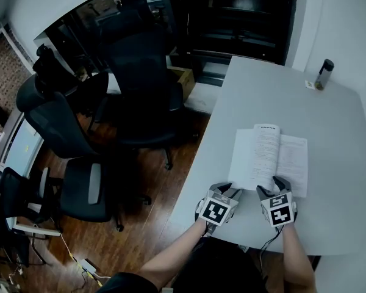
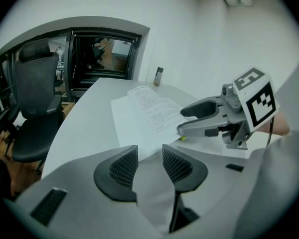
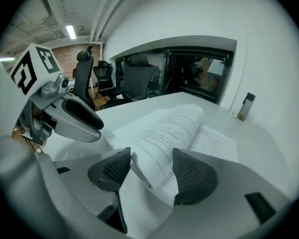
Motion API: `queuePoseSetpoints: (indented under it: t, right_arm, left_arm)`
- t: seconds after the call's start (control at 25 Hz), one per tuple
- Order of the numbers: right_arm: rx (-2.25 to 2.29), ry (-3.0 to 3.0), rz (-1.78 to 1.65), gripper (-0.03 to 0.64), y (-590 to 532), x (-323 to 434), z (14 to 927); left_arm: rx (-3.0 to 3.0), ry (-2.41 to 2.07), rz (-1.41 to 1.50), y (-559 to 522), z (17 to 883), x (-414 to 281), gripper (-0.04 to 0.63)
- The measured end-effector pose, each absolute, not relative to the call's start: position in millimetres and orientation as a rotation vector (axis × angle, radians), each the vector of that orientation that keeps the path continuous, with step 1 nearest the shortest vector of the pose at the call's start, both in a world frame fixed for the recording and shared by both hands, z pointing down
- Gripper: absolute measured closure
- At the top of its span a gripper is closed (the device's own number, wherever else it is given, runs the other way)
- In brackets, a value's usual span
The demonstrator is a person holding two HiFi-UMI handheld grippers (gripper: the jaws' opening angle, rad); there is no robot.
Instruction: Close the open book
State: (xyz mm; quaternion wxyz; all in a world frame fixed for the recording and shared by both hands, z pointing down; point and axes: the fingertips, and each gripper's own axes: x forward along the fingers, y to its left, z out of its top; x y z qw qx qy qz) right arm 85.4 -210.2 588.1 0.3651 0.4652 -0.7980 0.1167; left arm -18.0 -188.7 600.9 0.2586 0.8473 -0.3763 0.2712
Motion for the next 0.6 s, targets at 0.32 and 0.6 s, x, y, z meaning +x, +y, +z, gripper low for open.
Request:
queuePoseSetpoints:
  t: [0.32,0.6]
  right_arm:
    - [1.451,-2.013,0.459,0.385,-208.8,153.8,574.7]
    - [1.661,-1.928,0.540,0.385,-197.7,223.2,561.9]
  left_arm:
    - [2.334,-0.938,0.779,-187.0,602.6,10.7,0.439]
    - [2.342,-0.865,0.798,-171.4,605.4,35.1,0.439]
